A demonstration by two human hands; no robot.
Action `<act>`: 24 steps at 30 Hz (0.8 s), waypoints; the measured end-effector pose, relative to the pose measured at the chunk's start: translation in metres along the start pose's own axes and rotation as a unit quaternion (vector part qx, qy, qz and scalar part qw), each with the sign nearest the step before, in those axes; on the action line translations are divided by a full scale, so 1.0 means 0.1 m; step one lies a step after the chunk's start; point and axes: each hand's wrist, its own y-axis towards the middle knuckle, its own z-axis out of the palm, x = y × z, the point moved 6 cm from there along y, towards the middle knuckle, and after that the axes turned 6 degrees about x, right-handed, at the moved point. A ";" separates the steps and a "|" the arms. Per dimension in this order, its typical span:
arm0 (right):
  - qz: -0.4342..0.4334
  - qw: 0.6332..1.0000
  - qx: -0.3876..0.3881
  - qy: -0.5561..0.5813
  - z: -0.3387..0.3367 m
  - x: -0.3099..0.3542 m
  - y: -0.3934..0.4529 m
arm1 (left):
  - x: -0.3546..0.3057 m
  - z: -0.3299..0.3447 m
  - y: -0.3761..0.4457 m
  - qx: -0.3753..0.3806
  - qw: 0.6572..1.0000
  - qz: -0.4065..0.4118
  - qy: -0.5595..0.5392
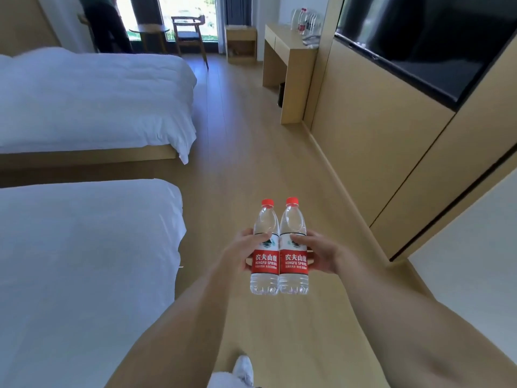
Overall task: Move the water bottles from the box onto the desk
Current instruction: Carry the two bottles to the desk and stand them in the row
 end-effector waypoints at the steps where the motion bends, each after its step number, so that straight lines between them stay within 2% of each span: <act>1: -0.002 1.000 0.001 0.000 0.02 0.16 0.17 | -0.15 -0.12 0.14 -0.002 1.000 0.000 0.000; 13: 0.011 1.000 0.019 -0.001 -0.01 1.48 1.87 | -1.39 -0.93 1.61 -0.019 1.000 -0.007 -0.001; 24: 0.030 0.995 0.090 -0.025 -0.41 2.87 3.78 | -2.71 -1.46 3.23 -0.067 0.997 -0.007 -0.027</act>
